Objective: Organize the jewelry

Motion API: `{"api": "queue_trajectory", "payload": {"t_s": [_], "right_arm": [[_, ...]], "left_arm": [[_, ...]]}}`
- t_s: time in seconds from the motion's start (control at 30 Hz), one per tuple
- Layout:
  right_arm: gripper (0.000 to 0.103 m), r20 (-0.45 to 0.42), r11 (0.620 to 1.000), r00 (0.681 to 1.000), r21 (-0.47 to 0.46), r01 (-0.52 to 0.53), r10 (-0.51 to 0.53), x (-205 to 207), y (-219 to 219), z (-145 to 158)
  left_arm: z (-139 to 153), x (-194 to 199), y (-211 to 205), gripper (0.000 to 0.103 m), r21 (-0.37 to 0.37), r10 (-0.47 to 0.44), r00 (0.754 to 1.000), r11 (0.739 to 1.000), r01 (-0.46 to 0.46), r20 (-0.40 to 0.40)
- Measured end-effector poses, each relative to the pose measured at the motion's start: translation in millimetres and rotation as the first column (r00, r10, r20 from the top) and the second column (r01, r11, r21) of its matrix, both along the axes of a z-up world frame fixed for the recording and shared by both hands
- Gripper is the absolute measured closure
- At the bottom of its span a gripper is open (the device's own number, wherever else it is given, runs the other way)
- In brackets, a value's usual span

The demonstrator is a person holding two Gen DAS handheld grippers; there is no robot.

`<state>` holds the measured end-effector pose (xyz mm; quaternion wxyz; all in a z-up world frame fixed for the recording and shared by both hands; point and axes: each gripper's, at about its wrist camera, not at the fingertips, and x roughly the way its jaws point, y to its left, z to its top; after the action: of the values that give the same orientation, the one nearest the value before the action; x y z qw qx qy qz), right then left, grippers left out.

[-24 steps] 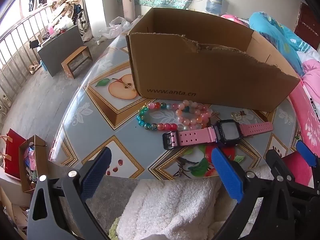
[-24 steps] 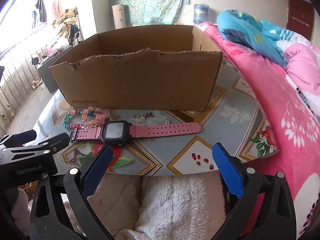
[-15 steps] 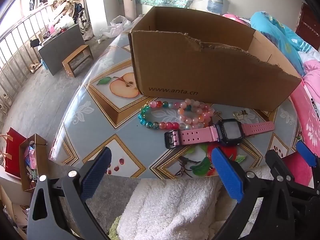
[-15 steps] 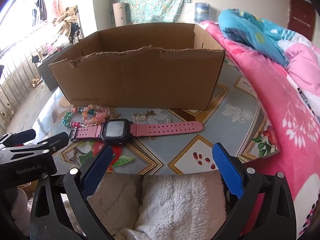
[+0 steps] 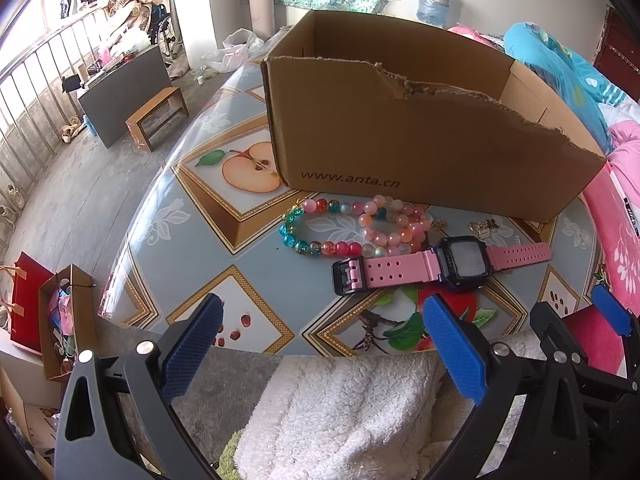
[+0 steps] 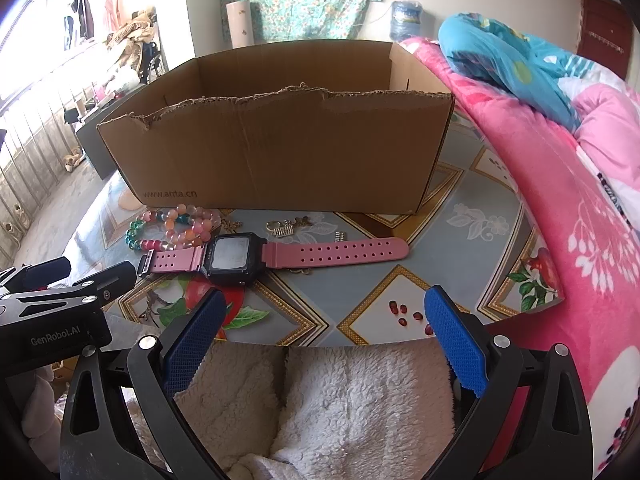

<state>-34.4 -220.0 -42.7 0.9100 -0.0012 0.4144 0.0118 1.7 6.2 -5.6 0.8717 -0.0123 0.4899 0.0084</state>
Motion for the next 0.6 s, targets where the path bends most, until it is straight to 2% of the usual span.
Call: {"api": "queue_trajectory", "payload": {"t_s": [0.6], "right_arm": [[0.008,-0.004,1.000,1.000,-0.003,-0.002,0.002,0.5,2.2,-0.4]], "left_arm": [[0.8,-0.8,-1.7,0.005,0.005,0.002,1.000,1.000,-0.002,0.002]]}}
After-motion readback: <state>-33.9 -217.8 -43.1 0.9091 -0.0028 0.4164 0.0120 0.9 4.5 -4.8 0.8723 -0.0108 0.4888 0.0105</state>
